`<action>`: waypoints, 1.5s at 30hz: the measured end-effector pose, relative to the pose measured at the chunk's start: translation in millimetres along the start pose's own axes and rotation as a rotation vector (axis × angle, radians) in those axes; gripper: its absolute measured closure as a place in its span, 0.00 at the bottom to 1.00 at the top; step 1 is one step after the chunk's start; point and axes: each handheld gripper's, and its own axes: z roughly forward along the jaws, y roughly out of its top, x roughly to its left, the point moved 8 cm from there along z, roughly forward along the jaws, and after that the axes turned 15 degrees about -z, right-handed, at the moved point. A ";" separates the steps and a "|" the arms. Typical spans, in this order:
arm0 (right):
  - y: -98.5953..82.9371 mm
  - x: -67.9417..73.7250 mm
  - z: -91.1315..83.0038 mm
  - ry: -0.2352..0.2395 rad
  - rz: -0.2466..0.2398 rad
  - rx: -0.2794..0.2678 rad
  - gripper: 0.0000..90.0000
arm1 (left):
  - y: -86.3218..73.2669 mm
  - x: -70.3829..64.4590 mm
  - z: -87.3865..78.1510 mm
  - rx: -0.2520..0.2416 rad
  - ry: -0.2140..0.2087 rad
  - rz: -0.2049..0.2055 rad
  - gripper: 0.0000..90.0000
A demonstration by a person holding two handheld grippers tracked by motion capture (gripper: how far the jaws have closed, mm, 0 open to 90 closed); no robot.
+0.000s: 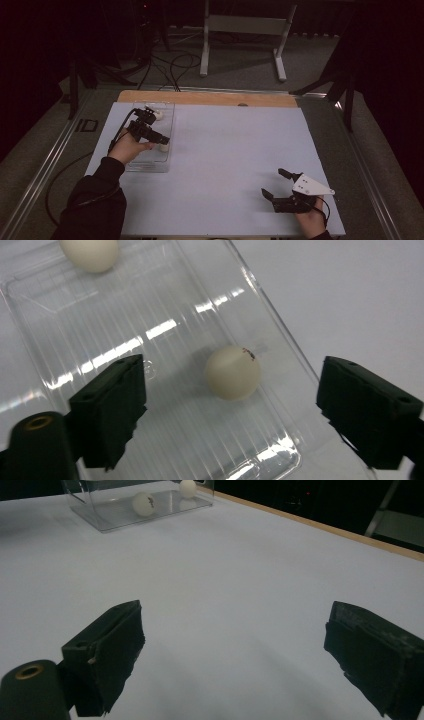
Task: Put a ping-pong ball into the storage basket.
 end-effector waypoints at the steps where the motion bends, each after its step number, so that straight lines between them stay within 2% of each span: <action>1: 0.0 -0.1 0.0 0.000 0.000 0.000 0.10 | 0.5 -1.6 -1.8 -0.004 -0.009 0.009 0.12; 2: -0.1 0.0 0.0 0.000 0.001 0.000 0.10 | 0.2 -3.9 -3.1 0.000 -0.032 0.019 0.10; 3: -0.2 -0.1 0.1 0.000 0.000 0.000 0.10 | 0.2 -3.9 -3.1 0.000 -0.032 0.019 0.02; 4: -0.2 0.0 0.2 0.000 -0.001 0.000 0.10 | 2.9 -7.1 -7.5 -0.023 -0.070 0.008 0.01; 6: 0.1 0.3 0.1 0.001 0.000 0.000 0.10 | 6.2 -9.2 -11.5 -0.057 -0.071 0.006 0.01; 7: 0.1 0.3 0.1 0.001 0.000 0.000 0.10 | 6.4 -11.8 -13.0 -0.053 -0.090 0.014 0.01; 12: -0.1 0.0 0.1 0.000 -0.001 0.000 0.10 | 10.6 -19.9 -19.6 -0.096 -0.110 0.029 0.00; 13: 0.0 0.2 0.1 0.000 0.000 0.000 0.10 | 10.5 -21.5 -20.2 -0.092 -0.123 0.032 0.00; 17: 0.0 0.3 0.2 0.001 0.000 0.000 0.10 | 10.5 -25.5 -21.0 -0.106 -0.118 0.043 0.00; 19: 0.0 0.2 0.2 0.001 -0.001 0.000 0.10 | 9.3 -29.1 -20.6 -0.098 -0.129 0.061 0.00; 20: -0.1 0.2 0.2 0.002 0.000 0.000 0.10 | 9.6 -29.9 -20.8 -0.109 -0.116 0.073 0.00; 22: -0.3 0.3 0.3 0.002 0.000 0.002 0.10 | 9.4 -33.4 -20.9 -0.106 -0.138 0.080 0.00; 25: 0.0 0.3 0.1 0.001 -0.001 0.001 0.10 | 11.6 -36.0 -22.7 -0.144 -0.132 0.110 0.00; 29: -0.3 0.0 0.0 0.001 0.002 0.000 0.10 | 13.2 -41.9 -26.4 -0.179 -0.176 0.148 0.00; 31: -0.2 -0.1 0.1 0.000 0.000 0.001 0.10 | 13.5 -43.2 -27.1 -0.185 -0.186 0.148 0.00; 34: -0.2 0.0 -0.1 0.001 -0.001 0.000 0.10 | 14.5 -48.6 -29.8 -0.224 -0.230 0.167 0.00; 37: -0.3 0.0 -0.2 0.001 0.002 0.001 0.10 | 13.3 -51.6 -27.3 -0.232 -0.239 0.196 0.00; 41: -0.4 0.0 -0.6 0.000 0.000 0.002 0.10 | 11.8 -57.2 -25.0 -0.250 -0.285 0.208 0.00; 43: -0.4 -0.2 -0.7 -0.001 0.004 0.001 0.10 | 11.2 -58.5 -24.5 -0.250 -0.289 0.211 0.00; 45: -0.6 -0.2 -0.6 -0.002 0.005 0.001 0.10 | 10.2 -64.8 -24.4 -0.271 -0.322 0.213 0.00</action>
